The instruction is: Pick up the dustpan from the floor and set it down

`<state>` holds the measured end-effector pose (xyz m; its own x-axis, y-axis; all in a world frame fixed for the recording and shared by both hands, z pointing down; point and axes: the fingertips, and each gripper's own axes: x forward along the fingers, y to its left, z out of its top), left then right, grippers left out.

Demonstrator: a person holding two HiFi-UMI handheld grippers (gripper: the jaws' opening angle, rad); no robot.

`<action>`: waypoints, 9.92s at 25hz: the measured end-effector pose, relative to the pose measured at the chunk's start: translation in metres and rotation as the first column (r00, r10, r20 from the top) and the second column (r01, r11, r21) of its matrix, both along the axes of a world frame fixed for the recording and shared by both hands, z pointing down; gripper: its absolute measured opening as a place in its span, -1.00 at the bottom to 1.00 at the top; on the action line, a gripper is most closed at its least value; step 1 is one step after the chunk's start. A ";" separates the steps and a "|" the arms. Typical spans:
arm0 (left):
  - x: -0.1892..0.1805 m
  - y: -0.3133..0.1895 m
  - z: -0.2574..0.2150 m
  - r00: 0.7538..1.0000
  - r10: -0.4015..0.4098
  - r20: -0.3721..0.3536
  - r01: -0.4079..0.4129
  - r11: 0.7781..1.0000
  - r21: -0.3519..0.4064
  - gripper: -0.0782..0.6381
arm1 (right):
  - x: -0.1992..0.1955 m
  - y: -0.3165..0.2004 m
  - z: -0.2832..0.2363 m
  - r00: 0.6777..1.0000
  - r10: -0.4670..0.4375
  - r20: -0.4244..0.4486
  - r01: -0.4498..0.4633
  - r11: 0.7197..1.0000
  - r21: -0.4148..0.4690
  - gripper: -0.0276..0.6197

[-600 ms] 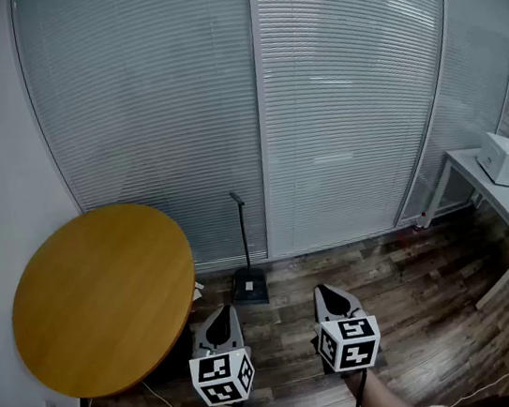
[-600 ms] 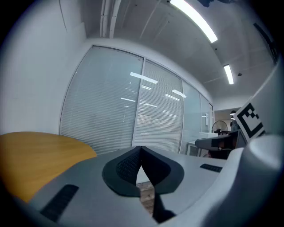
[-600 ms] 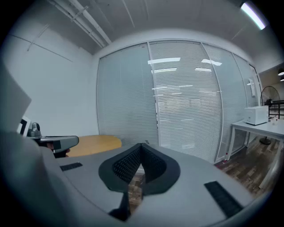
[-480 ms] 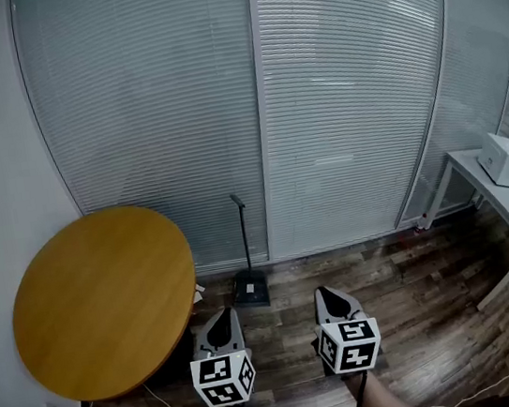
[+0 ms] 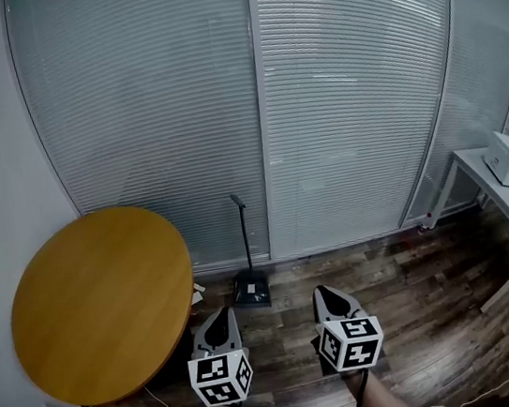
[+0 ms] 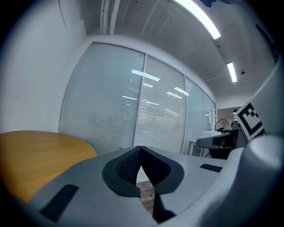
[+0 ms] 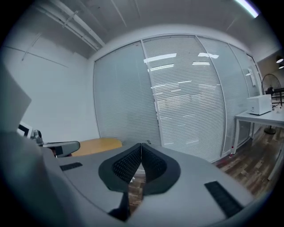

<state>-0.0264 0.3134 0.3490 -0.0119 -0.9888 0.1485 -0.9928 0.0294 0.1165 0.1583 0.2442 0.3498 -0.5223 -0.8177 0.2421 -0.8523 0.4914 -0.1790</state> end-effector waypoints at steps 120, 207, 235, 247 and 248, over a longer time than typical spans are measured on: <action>-0.198 -0.367 0.305 0.975 -0.218 -0.029 0.201 0.937 -0.286 -0.73 | -0.247 -0.430 0.312 0.957 -0.268 -0.108 0.222 0.922 -0.319 -0.31; -0.176 -0.371 0.114 0.993 -0.117 0.028 0.119 0.983 -0.142 -0.73 | -0.242 -0.410 0.102 0.955 -0.171 -0.242 0.162 0.985 -0.058 -0.62; -0.116 -0.414 0.041 0.997 0.056 0.047 -0.052 0.997 -0.065 -0.73 | -0.140 -0.412 0.011 0.973 -0.043 -0.227 0.058 0.996 0.061 -0.62; -0.048 -0.437 0.078 0.999 -0.014 0.038 0.018 0.995 -0.100 -0.73 | -0.076 -0.441 0.059 0.961 -0.159 -0.228 0.161 0.987 -0.007 -0.62; -0.042 -0.436 0.081 0.999 -0.023 0.041 0.027 0.994 -0.103 -0.73 | -0.072 -0.441 0.062 0.959 -0.170 -0.225 0.173 0.985 -0.008 -0.62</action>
